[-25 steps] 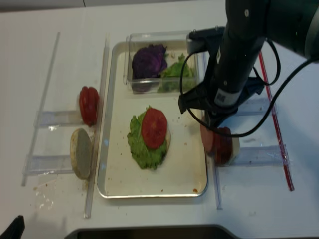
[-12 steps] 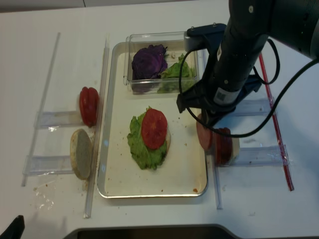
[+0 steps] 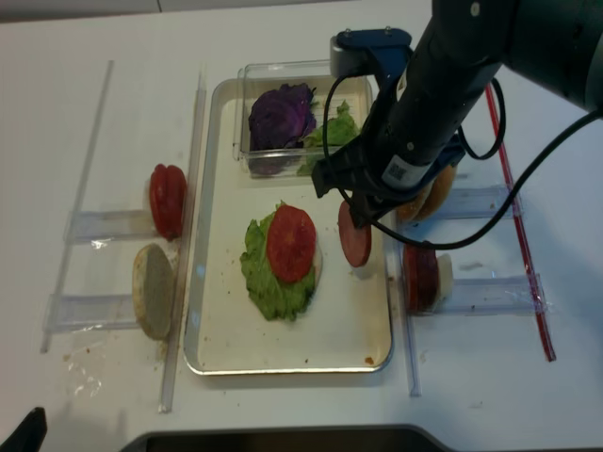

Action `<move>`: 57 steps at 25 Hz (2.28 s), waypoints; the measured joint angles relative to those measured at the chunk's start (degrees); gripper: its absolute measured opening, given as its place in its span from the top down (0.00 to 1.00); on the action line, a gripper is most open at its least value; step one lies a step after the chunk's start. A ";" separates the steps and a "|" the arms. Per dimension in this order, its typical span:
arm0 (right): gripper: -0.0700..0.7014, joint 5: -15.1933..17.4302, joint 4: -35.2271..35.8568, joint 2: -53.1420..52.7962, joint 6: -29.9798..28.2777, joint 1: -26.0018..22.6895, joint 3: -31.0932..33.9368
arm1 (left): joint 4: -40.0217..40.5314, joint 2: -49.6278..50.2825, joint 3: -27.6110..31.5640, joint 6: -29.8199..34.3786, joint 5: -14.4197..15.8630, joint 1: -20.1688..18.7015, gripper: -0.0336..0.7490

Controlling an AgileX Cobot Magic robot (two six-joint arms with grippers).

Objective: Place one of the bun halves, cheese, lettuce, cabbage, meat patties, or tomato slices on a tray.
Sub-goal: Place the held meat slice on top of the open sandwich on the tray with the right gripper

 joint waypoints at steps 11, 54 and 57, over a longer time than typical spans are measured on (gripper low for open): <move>0.80 -4.54 5.17 0.00 -4.67 0.00 2.58 | 0.00 0.00 0.00 0.00 0.00 0.00 0.40; 0.80 -10.30 45.16 -0.25 -41.58 -7.26 13.41 | 0.00 0.00 0.00 0.00 0.00 0.00 0.40; 0.80 -7.68 49.03 1.47 -44.73 -7.38 13.41 | 0.00 0.00 0.00 0.00 0.00 0.00 0.40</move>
